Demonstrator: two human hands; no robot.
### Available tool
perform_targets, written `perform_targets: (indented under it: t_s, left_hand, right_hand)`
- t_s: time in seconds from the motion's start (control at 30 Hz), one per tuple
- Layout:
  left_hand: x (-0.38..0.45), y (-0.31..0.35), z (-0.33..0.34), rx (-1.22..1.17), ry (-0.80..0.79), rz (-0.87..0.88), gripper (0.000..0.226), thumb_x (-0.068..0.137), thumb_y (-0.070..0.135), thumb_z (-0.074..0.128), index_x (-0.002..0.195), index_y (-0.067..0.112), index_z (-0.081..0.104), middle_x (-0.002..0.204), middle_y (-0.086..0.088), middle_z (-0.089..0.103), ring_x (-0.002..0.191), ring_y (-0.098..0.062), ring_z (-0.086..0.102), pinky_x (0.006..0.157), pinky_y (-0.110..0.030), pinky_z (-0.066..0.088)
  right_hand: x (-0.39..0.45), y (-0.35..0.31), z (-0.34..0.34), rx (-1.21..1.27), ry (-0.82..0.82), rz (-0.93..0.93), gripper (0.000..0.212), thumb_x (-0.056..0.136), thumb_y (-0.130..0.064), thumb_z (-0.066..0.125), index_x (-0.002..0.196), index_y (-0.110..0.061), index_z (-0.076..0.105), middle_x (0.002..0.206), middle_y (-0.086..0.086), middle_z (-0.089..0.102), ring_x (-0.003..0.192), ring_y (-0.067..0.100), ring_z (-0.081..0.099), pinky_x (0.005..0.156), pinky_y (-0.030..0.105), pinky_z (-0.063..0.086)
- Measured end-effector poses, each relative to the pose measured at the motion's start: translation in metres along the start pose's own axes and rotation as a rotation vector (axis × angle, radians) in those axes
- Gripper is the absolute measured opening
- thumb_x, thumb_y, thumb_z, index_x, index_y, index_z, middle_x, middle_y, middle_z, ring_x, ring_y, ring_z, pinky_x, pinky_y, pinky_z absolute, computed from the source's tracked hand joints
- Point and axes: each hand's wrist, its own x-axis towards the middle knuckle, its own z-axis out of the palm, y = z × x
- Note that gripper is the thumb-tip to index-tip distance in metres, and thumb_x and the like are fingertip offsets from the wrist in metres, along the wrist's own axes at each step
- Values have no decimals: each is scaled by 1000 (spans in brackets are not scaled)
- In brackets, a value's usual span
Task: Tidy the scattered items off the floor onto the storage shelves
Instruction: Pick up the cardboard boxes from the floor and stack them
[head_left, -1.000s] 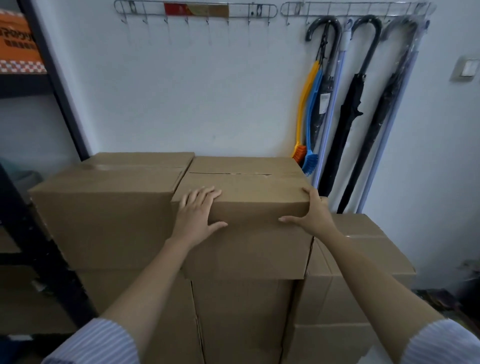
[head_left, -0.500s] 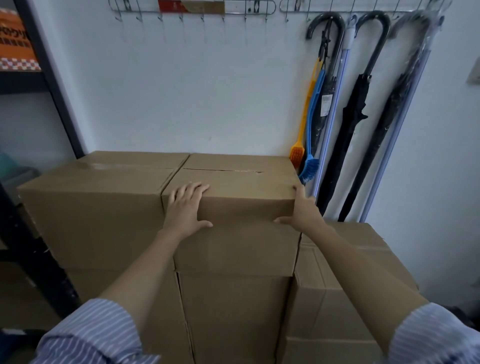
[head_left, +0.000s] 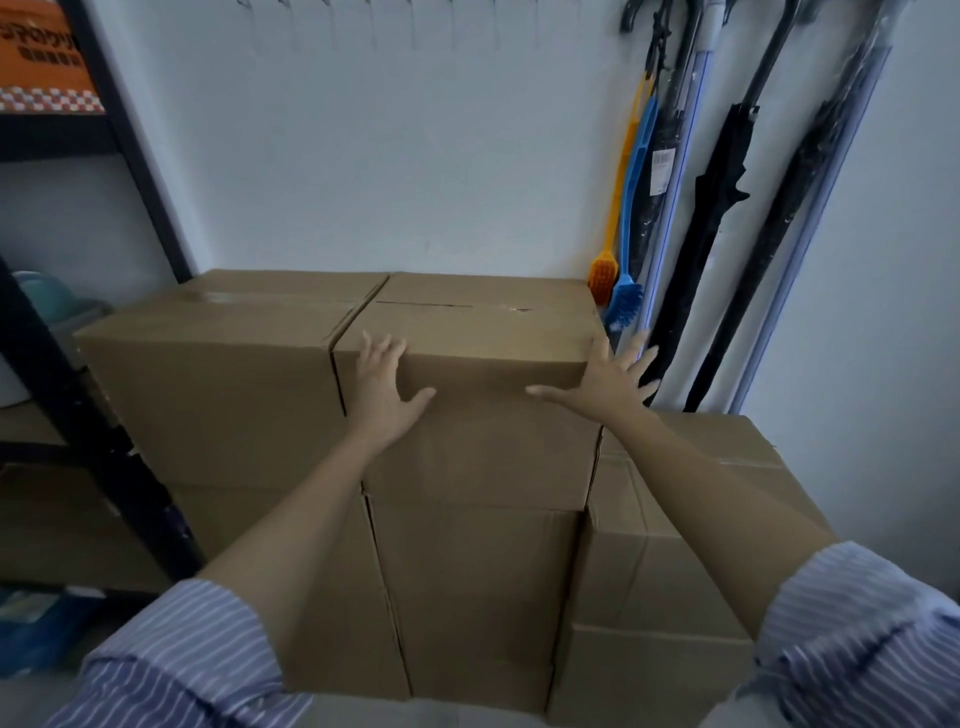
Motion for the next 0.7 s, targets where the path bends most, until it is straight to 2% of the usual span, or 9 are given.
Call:
perform_targets:
  t_s: [0.03,0.1,0.17,0.23,0.3,0.37,0.43,0.53,0.7]
  left_hand:
    - [-9,-1,0,-94,118,-4,56,89,31,68,138,11,50,152,-8,40,149,-24,16,120,-39,13]
    - [-26,-5,-4,-152,292,-17,30,88,18,69,116,9,67,127,-9,63,134,-28,44,110,-31,28]
    - [-41,-11,-10,-148,332,-39,21,86,13,69,106,8,71,112,-8,70,119,-28,57,101,-30,37]
    - [-57,-14,-20,-144,314,-74,20,85,11,68,105,7,72,108,-8,72,108,-26,64,95,-29,43]
    - [-74,-18,-33,-127,313,-102,21,86,10,68,106,8,72,107,-7,72,104,-22,66,91,-24,44]
    - [-95,-21,-47,-88,309,-138,23,88,10,68,110,7,71,109,-5,72,103,-17,65,88,-17,41]
    - [-119,-29,-63,-72,302,-189,25,90,12,66,114,7,69,111,-4,71,104,-14,63,87,-14,40]
    - [-160,-56,-85,-45,317,-296,28,92,18,66,118,8,67,113,-3,70,106,-13,63,93,-20,46]
    - [-239,-99,-121,11,300,-486,28,89,16,69,115,8,68,108,-4,71,100,-14,65,91,-25,50]
  right_hand:
    - [-4,-4,2,-24,64,-28,134,57,-87,63,155,-27,-6,153,21,-35,141,45,-30,110,67,-8]
    - [-13,-15,9,-30,234,-138,114,69,-86,54,155,-21,16,158,23,-23,143,44,-25,110,67,-11]
    - [-26,-30,18,65,366,-316,78,84,-71,54,141,-19,44,162,21,-1,147,42,-13,113,63,-10]
    - [-41,-49,31,190,384,-496,45,91,-49,59,121,-15,59,157,18,27,149,38,5,117,58,-3]
    - [-58,-70,46,290,322,-627,31,92,-36,61,110,-11,64,135,14,55,140,35,34,117,52,22]
    - [-75,-90,62,415,238,-712,23,91,-27,64,103,-8,67,108,10,67,117,31,54,102,39,41]
    - [-96,-109,80,463,123,-757,17,90,-21,66,97,-6,70,98,9,71,103,28,61,90,29,42]
    - [-130,-135,112,473,-56,-835,14,89,-17,67,92,-6,73,95,10,73,93,28,65,82,28,43]
    - [-192,-163,164,543,-336,-866,18,92,-18,65,102,-5,71,102,10,71,93,23,65,79,24,44]
